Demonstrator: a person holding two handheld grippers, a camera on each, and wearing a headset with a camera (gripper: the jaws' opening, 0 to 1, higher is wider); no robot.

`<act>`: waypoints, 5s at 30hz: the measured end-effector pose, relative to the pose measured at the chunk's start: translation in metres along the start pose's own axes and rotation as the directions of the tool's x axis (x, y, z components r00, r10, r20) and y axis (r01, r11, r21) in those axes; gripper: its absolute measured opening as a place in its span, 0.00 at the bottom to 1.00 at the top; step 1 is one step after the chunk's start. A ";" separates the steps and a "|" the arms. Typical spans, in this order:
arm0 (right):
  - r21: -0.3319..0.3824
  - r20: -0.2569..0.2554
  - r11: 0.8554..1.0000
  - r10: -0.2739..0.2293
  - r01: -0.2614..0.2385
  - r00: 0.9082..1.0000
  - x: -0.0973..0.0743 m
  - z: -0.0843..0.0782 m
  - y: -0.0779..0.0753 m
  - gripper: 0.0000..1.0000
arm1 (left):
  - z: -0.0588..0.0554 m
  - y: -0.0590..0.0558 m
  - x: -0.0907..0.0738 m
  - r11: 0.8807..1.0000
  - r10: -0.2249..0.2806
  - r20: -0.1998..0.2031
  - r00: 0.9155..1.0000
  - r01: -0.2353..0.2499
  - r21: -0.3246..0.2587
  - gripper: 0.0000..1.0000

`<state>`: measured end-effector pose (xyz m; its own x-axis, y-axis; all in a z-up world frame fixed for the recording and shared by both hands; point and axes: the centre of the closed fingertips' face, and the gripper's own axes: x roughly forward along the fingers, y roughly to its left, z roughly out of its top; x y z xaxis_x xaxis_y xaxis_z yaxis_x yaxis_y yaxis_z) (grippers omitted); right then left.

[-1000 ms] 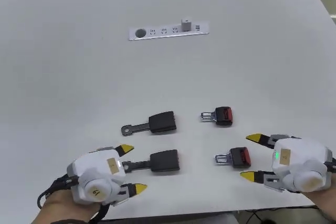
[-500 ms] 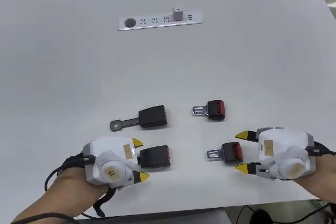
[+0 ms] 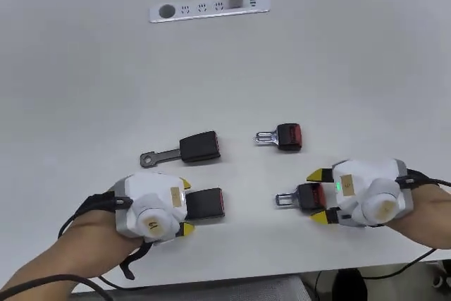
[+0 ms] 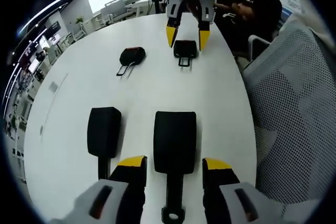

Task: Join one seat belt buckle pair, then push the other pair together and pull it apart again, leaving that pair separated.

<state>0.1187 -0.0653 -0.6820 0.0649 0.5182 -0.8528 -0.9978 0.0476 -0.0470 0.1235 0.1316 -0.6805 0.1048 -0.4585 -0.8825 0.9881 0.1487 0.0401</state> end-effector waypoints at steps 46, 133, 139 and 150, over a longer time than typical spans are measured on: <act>0.030 0.005 0.999 0.035 -0.036 0.999 0.013 0.008 0.003 0.33 | 0.000 -0.002 0.012 0.994 -0.089 -0.037 0.995 0.091 0.055 0.34; 0.036 0.154 0.999 0.022 -0.028 0.988 0.072 0.112 0.006 0.30 | 0.002 -0.003 0.014 0.990 -0.116 -0.051 0.992 0.120 0.078 0.31; 0.038 0.142 0.999 0.019 -0.025 0.990 0.068 0.109 0.005 0.30 | 0.003 -0.002 0.015 0.992 -0.105 -0.051 0.993 0.108 0.063 0.30; 0.041 0.129 0.999 0.014 -0.020 0.991 0.066 0.107 0.002 0.30 | 0.003 -0.001 0.014 0.991 -0.108 -0.065 0.992 0.113 0.070 0.30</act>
<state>0.1228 0.0603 -0.6822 0.0521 0.6249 -0.7789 -0.9973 0.0726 -0.0084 0.1245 0.1223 -0.6913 -0.0102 -0.4137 -0.9103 0.9990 0.0347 -0.0269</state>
